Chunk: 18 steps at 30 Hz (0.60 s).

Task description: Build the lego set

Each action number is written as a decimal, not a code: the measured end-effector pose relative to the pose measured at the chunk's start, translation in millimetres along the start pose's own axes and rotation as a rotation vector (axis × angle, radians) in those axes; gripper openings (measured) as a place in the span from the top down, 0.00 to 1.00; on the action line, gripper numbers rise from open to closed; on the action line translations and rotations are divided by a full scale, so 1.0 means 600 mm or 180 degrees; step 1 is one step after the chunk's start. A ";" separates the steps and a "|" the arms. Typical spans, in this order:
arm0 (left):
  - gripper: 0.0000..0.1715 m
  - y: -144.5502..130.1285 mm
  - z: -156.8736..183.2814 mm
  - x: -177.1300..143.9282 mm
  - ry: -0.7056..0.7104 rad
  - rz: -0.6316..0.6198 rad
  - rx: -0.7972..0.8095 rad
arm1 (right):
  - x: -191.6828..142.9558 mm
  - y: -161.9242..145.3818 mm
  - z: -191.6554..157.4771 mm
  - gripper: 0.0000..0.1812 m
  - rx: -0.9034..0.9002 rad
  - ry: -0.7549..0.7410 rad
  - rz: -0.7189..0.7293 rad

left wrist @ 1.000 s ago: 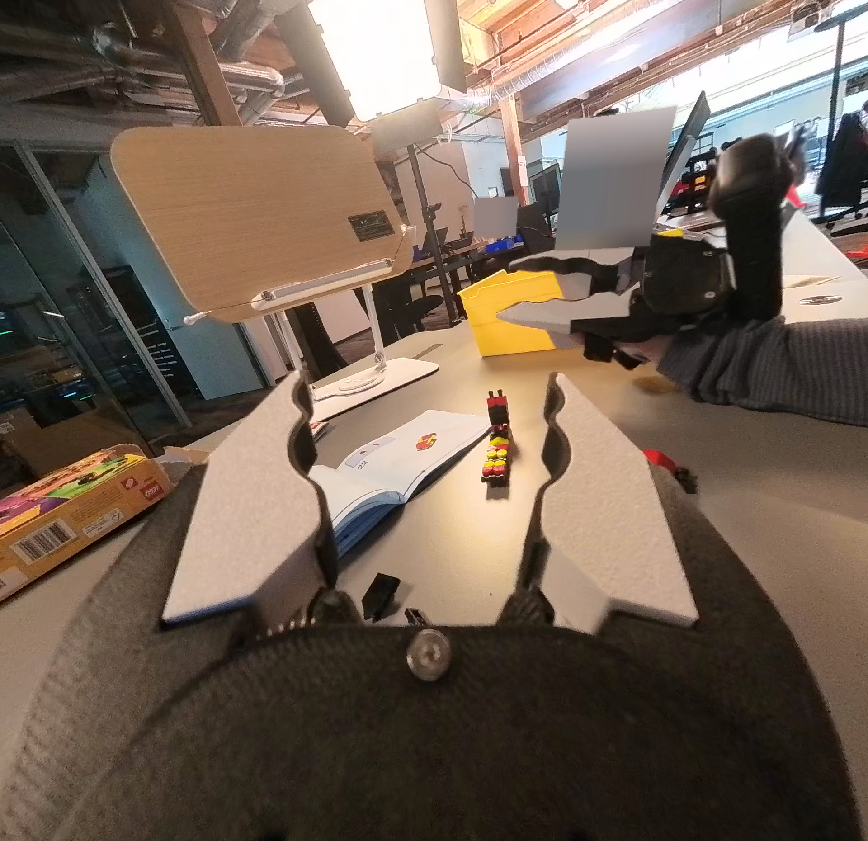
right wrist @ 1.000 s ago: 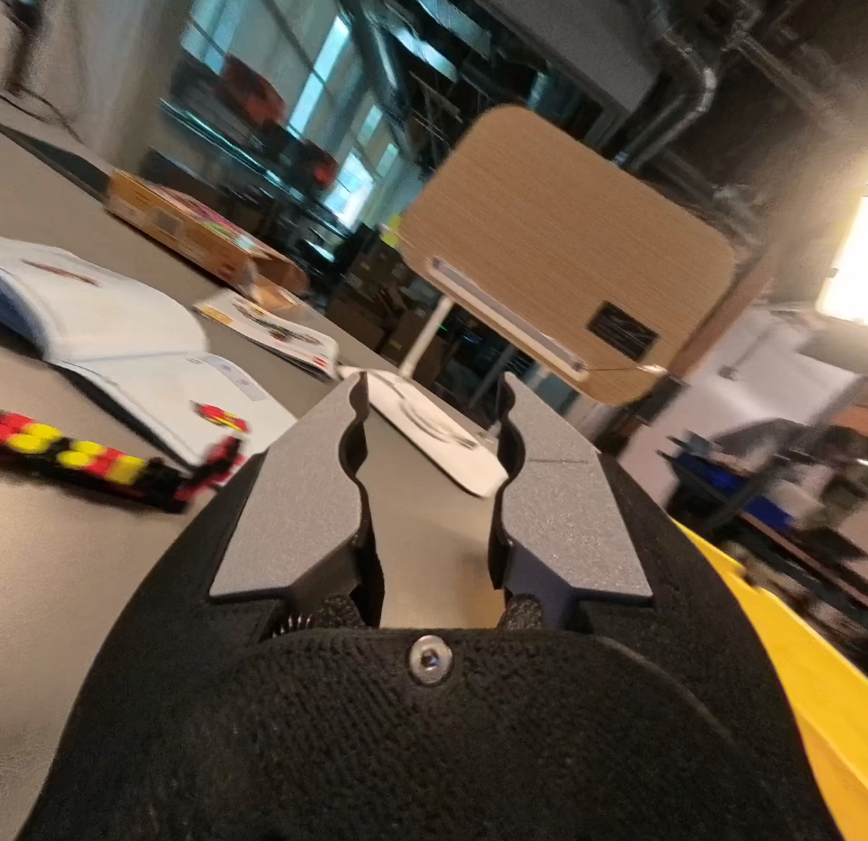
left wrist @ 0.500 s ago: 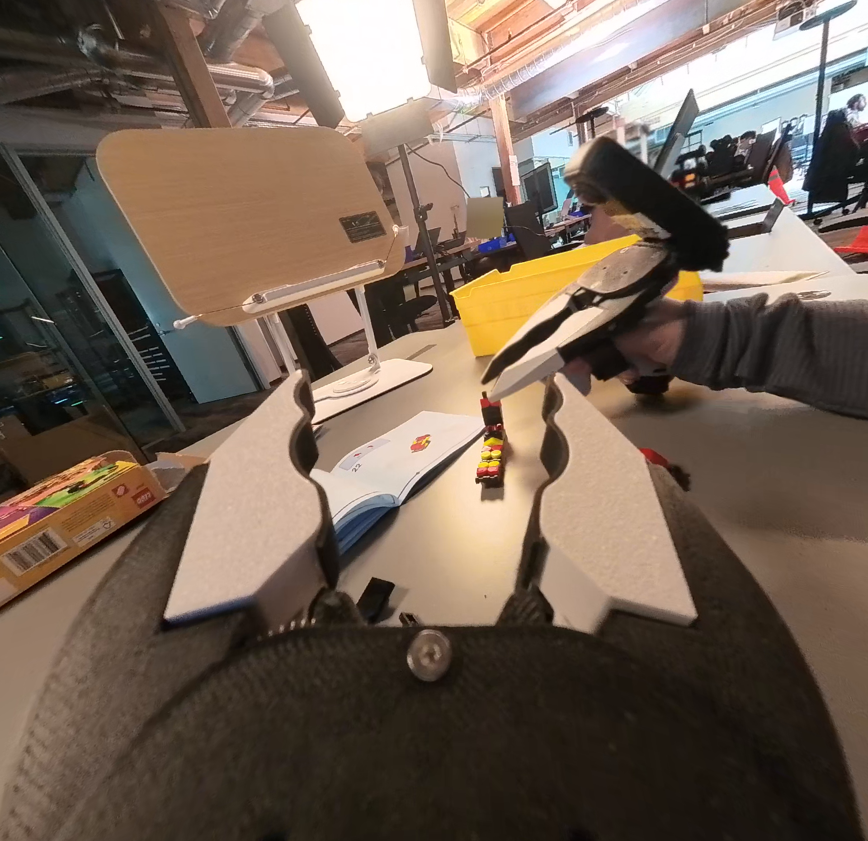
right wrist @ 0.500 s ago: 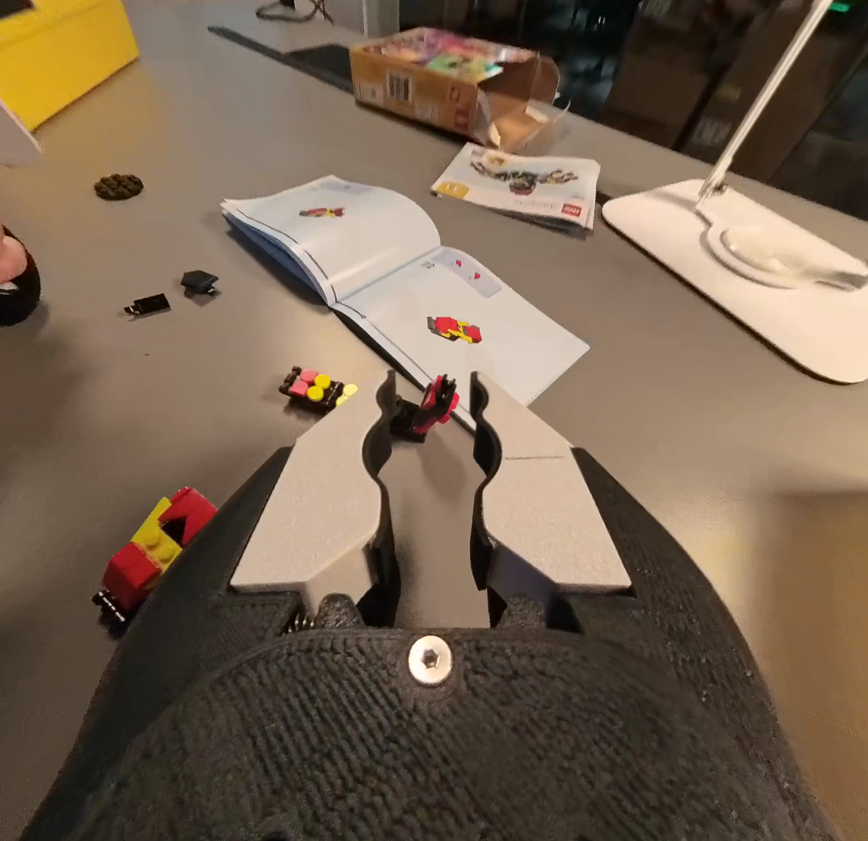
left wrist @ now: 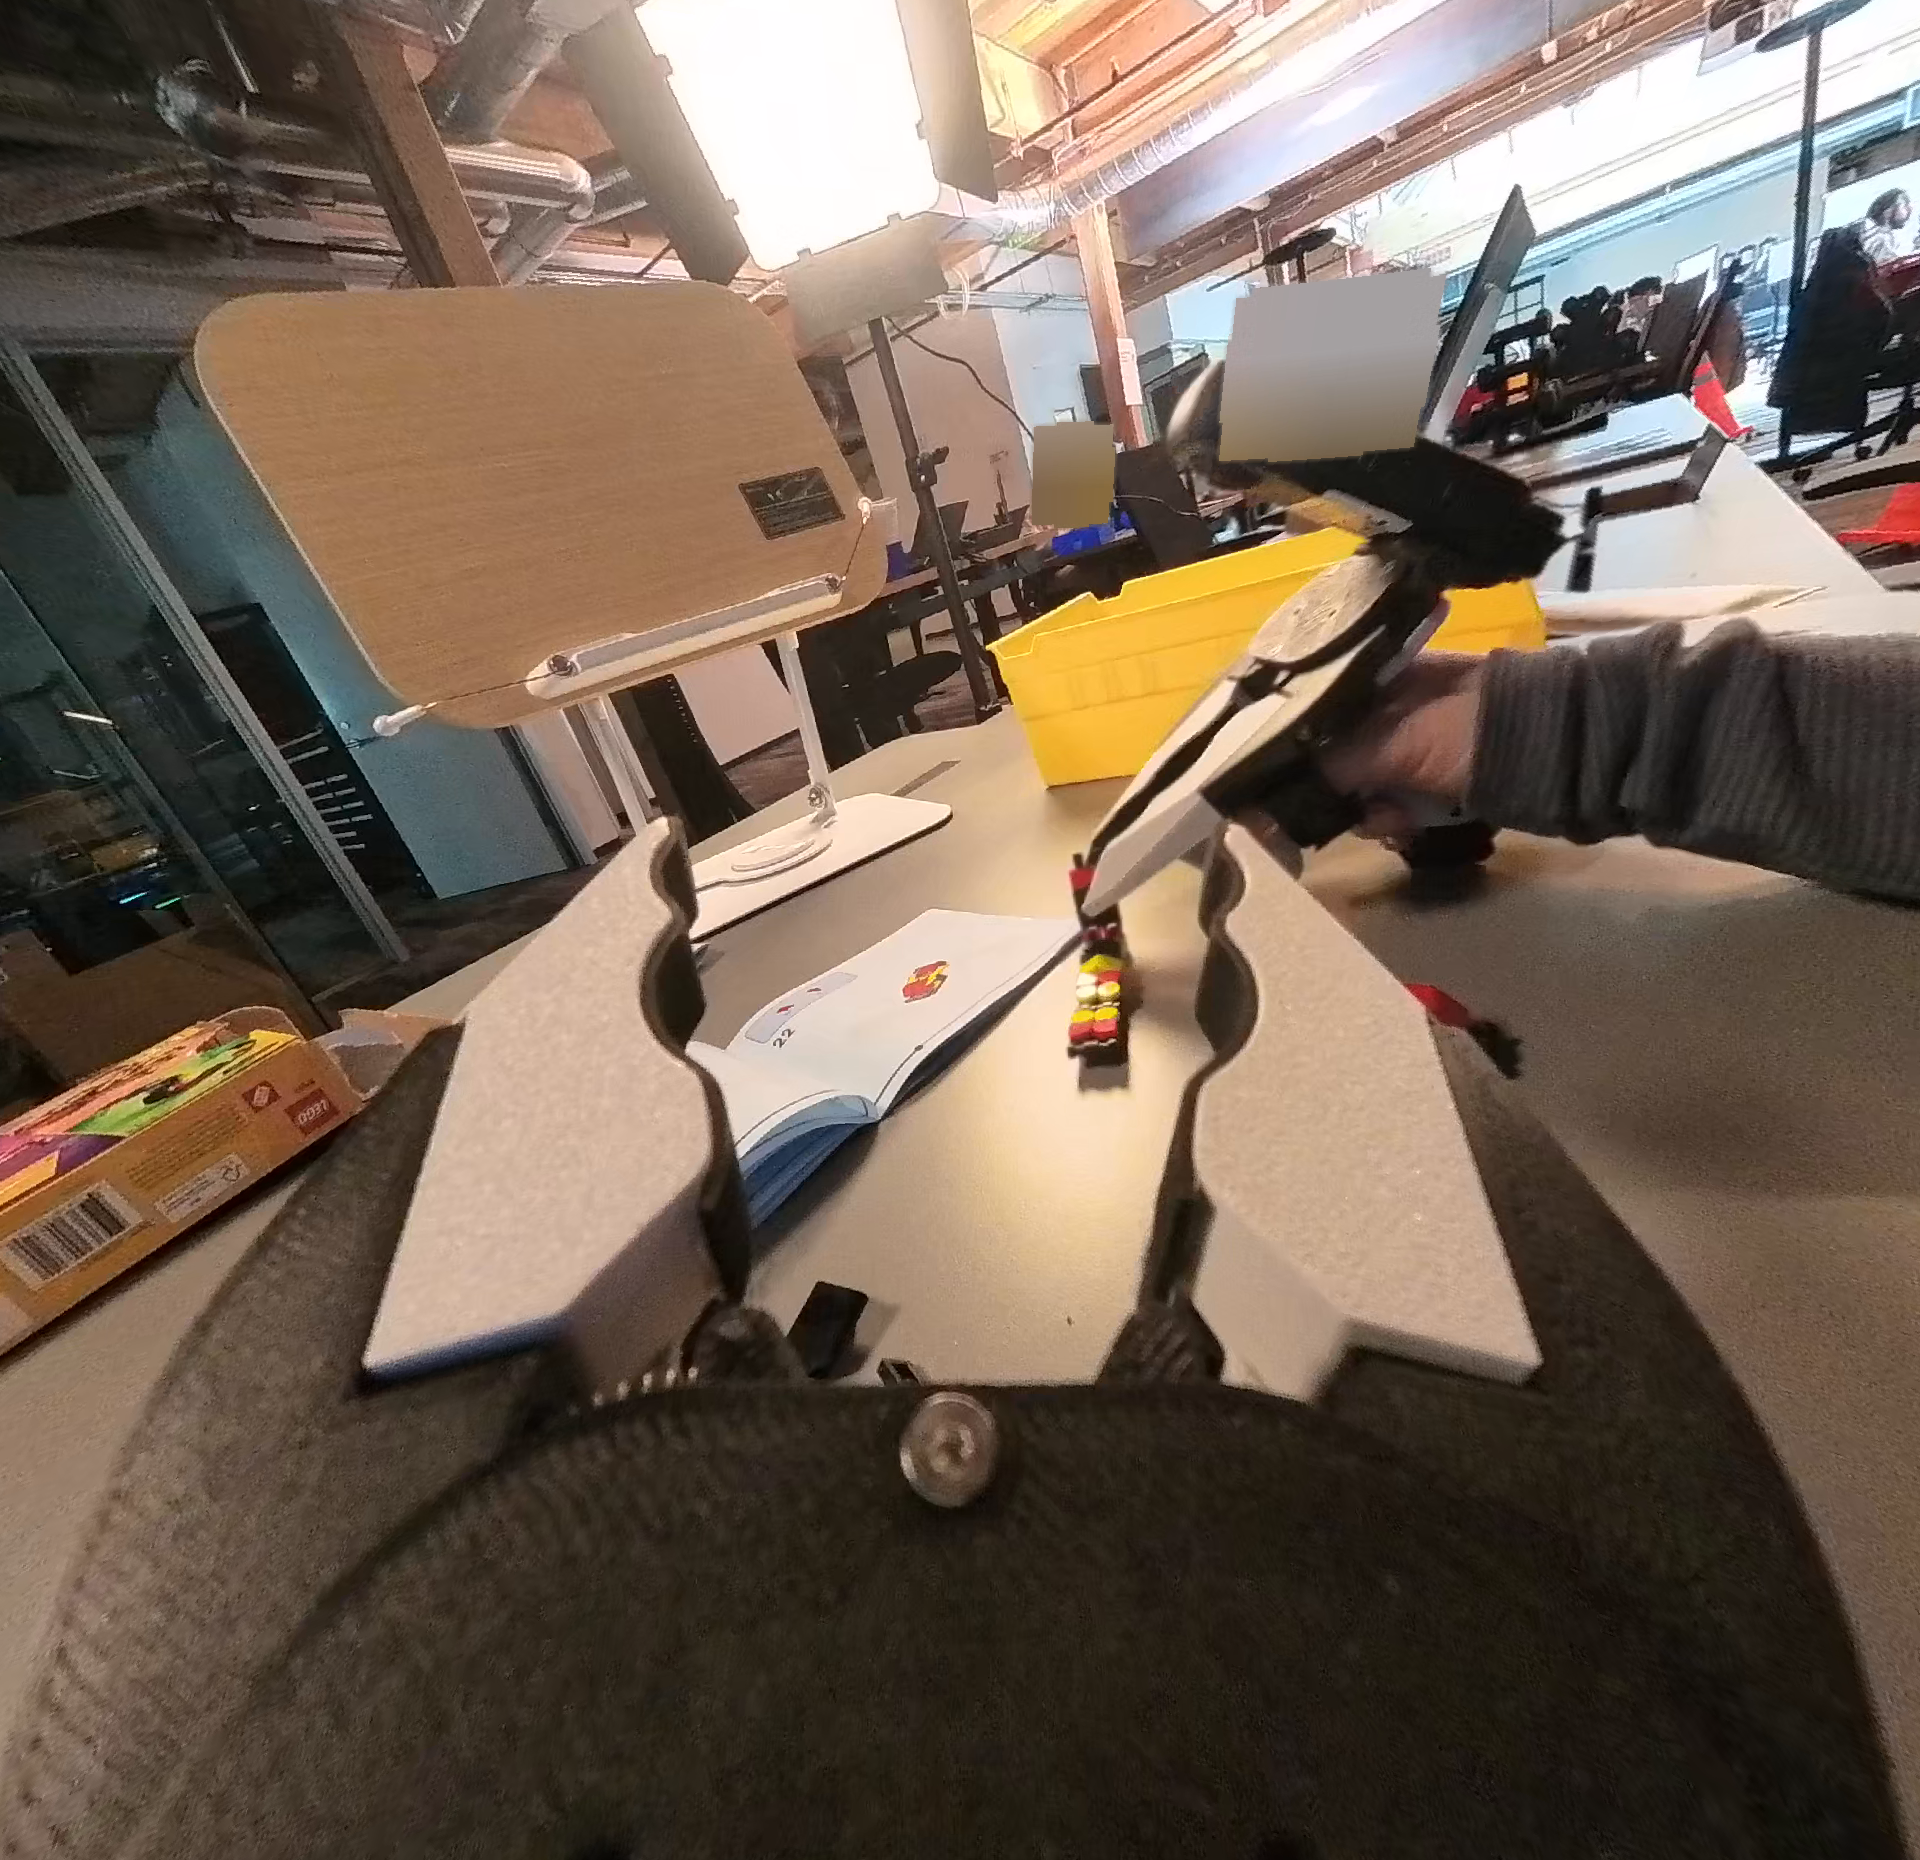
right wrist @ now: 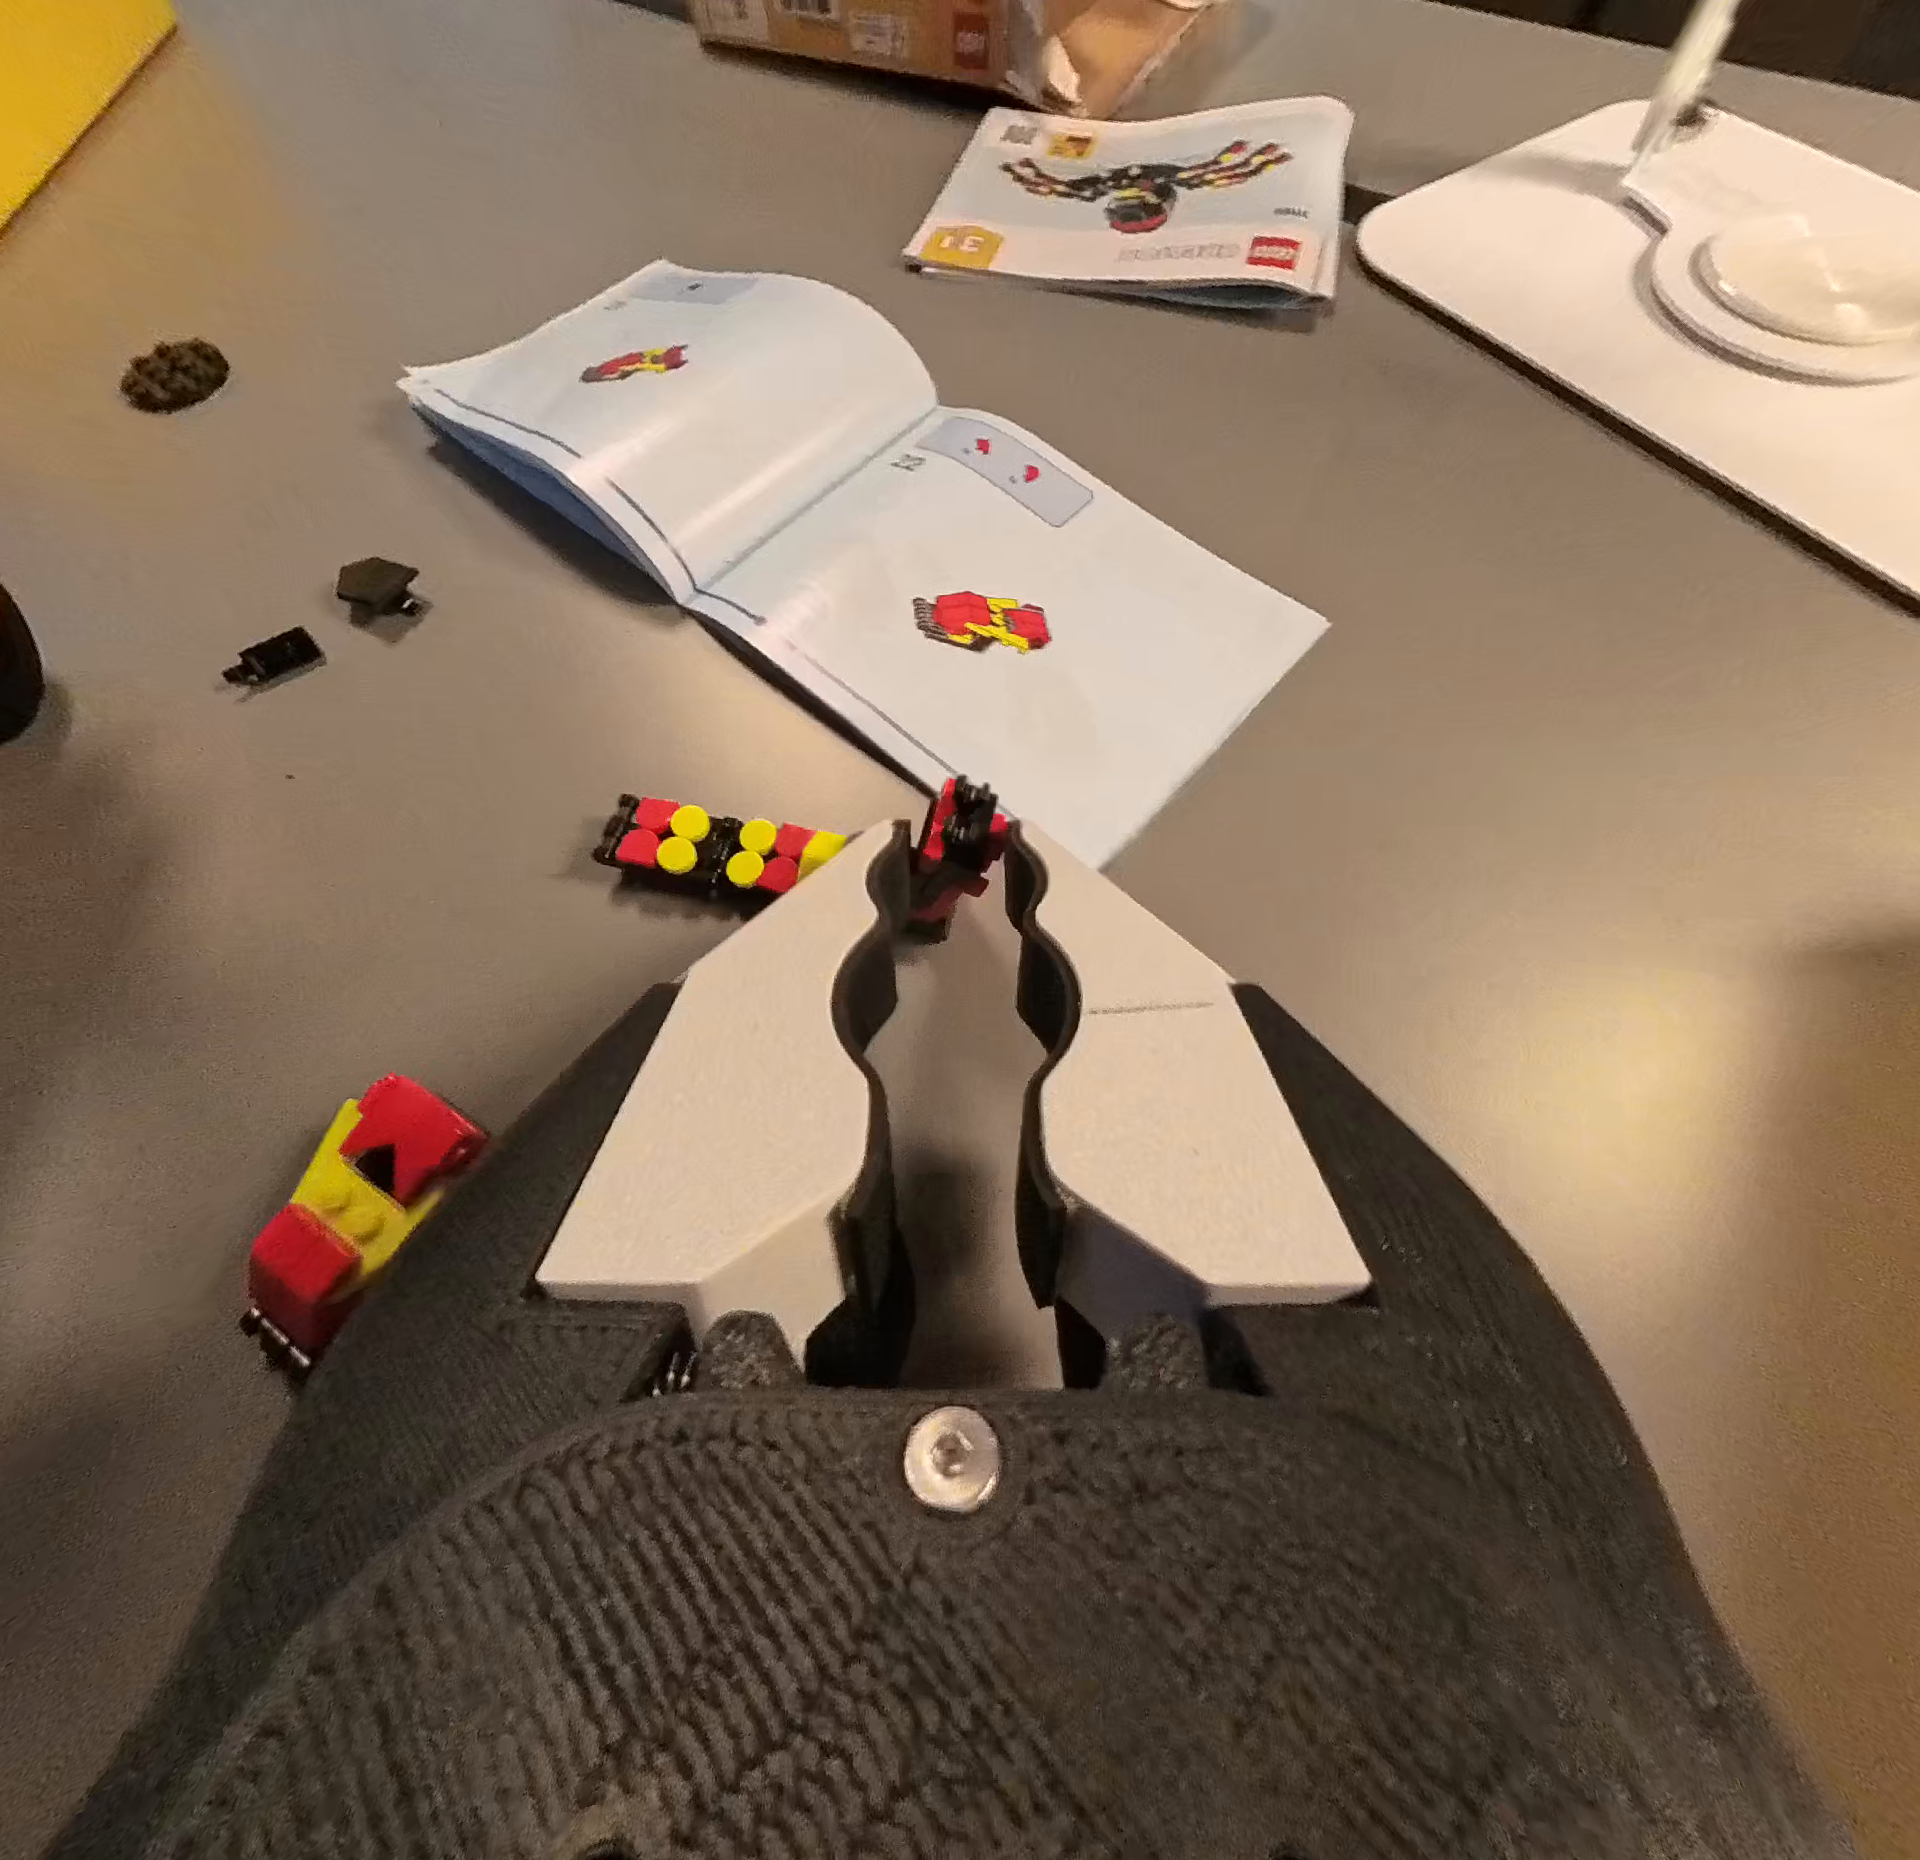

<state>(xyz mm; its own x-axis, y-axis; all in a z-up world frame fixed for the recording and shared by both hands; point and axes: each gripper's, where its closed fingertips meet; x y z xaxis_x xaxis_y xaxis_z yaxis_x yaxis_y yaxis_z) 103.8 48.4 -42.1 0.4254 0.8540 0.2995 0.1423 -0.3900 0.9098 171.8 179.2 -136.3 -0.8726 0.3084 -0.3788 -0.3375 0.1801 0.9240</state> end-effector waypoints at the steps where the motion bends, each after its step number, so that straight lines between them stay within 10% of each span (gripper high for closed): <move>1: 0.44 0.000 0.000 0.000 -0.0002 0.0002 -0.0002 | -0.008 -0.003 0.009 0.92 0.0046 -0.0065 0.0006; 18: 0.44 -0.002 -0.003 0.000 0.0009 0.0008 -0.0032 | -0.135 -0.052 0.165 0.85 0.0442 -0.1396 -0.0091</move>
<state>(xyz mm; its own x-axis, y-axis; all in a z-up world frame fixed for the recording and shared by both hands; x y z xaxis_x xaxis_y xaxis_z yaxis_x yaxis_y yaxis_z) 101.9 49.2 -42.5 0.4231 0.8540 0.3027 0.1322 -0.3887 0.9118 288.2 241.2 -139.3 -0.6216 0.6623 -0.4183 -0.2825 0.3085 0.9083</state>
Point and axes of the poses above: each gripper's, where its closed fingertips meet, x out along the fingers, y out of its top, z = x × y across the jaws, and after that the axes turned 8 degrees about z, right-handed
